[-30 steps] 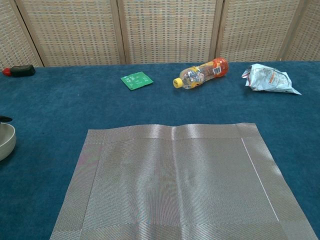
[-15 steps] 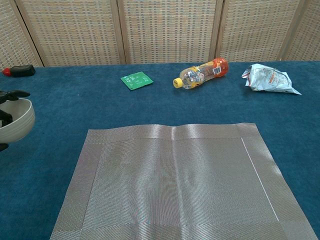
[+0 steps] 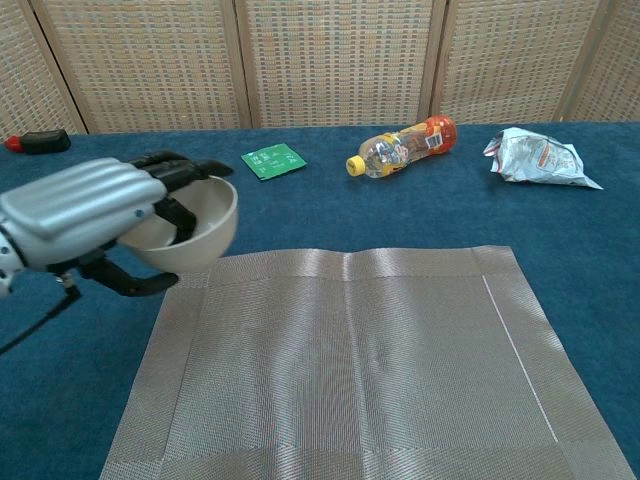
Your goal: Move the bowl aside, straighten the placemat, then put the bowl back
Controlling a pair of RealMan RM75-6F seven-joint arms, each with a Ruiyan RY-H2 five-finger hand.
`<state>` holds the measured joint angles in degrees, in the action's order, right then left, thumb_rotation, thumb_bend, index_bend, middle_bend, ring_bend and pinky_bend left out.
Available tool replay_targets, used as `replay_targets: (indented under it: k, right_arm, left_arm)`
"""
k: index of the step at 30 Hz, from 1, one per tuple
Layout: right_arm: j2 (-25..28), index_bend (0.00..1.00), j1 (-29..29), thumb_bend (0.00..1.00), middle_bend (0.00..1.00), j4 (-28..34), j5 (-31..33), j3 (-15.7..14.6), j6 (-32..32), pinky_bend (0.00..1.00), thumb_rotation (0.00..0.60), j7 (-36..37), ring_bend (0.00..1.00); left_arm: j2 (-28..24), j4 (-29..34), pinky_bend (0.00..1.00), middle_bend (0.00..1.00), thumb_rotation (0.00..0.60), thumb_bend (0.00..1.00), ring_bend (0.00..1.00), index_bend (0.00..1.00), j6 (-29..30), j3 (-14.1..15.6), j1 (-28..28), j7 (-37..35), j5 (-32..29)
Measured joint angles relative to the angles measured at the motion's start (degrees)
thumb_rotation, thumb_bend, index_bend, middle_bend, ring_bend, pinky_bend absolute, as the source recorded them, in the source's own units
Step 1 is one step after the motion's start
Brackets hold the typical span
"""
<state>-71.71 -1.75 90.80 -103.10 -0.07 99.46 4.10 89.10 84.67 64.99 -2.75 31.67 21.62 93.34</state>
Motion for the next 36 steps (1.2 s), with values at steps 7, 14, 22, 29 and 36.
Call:
replay_targets:
  k: [7,14,22,29,36]
  right_arm:
    - [0.8,0.04,0.0,0.19,0.00,0.1,1.0,0.5,0.1,0.00,0.600,2.0,0.00]
    - [1.2,0.04,0.1,0.19,0.00,0.2,1.1,0.7,0.4,0.00,0.600,2.9,0.00]
    - [1.5,0.04,0.2,0.19,0.00,0.4,0.8,0.6,0.6,0.00,0.600,3.4,0.00]
    - [1.4,0.04,0.2,0.19,0.00,0.5,0.6,0.4,0.4,0.00,0.600,3.0,0.00]
    - [1.3,0.03,0.3,0.19,0.00,0.6,0.4,0.4,0.3,0.00,0.600,2.6,0.00]
  left_arm:
    - [8.2,1.8,0.00,0.00,0.600,0.49,0.00,0.75,-6.5,-1.8,4.6,8.7,-2.7]
    - [14.5,1.0,0.00,0.00,0.600,0.46,0.00,0.72,-10.6,-3.0,7.2,15.4,-7.5]
    - [16.9,0.1,0.00,0.00,0.600,0.46,0.00,0.65,-12.6,-2.7,8.2,21.2,-13.3]
    - [16.7,0.1,0.00,0.00,0.600,0.31,0.00,0.18,-12.5,-1.4,8.0,22.9,-15.4]
    - [15.2,1.5,0.00,0.00,0.600,0.28,0.00,0.09,-12.2,-0.3,8.2,24.5,-17.1]
